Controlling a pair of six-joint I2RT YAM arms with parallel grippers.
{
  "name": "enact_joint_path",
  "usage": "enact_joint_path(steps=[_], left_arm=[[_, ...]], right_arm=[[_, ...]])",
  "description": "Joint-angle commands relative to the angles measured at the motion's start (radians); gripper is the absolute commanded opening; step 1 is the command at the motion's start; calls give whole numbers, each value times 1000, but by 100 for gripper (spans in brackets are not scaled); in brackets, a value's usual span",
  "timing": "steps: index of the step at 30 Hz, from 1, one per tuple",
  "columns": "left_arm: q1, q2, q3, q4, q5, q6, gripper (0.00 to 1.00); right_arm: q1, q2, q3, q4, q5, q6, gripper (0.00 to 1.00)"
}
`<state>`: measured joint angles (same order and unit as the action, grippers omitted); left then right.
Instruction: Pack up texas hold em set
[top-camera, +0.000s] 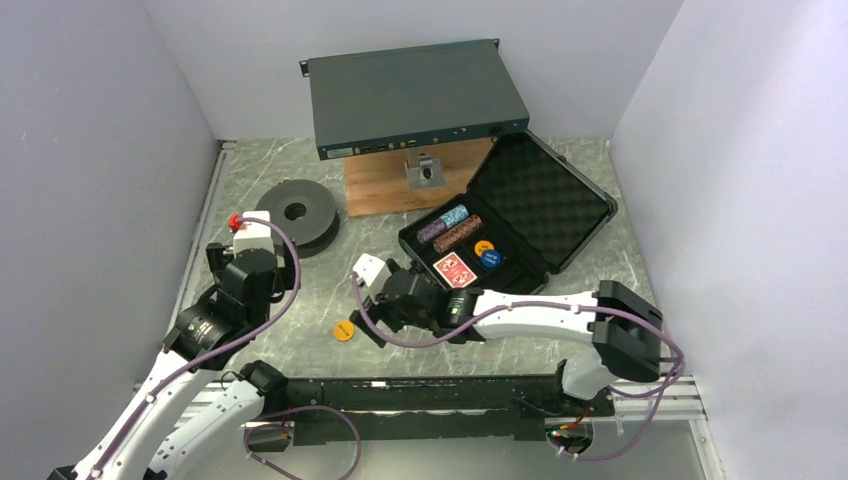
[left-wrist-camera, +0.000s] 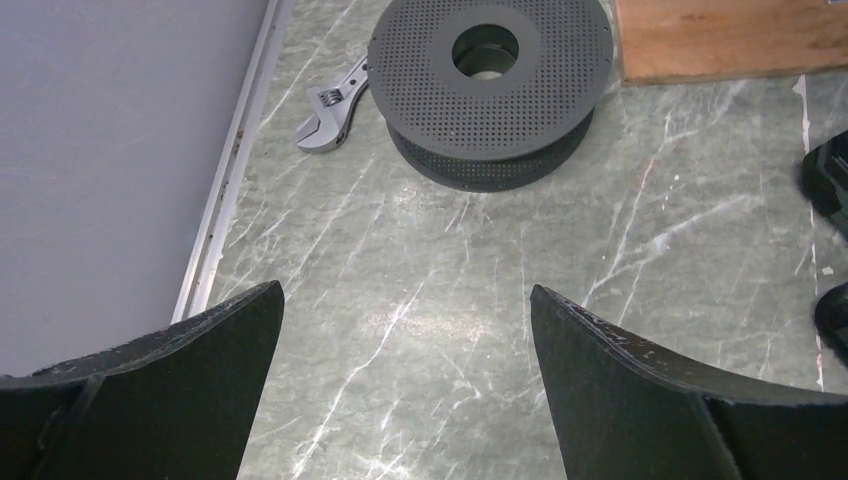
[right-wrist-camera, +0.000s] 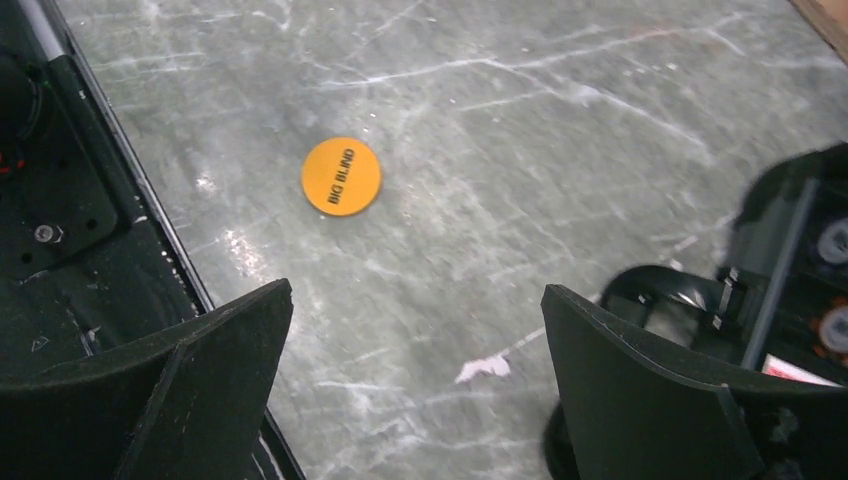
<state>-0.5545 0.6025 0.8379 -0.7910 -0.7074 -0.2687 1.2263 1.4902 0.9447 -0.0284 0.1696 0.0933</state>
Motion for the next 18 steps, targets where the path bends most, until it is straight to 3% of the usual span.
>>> enact_joint_path(steps=[1,18], left_arm=[[8,-22,-1,15,-48,-16,100],[18,-66,-4,-1,-81,-27,100]], right_arm=[[44,81,91,68,-24,-29,100],[81,276,204,49,-28,2,100]])
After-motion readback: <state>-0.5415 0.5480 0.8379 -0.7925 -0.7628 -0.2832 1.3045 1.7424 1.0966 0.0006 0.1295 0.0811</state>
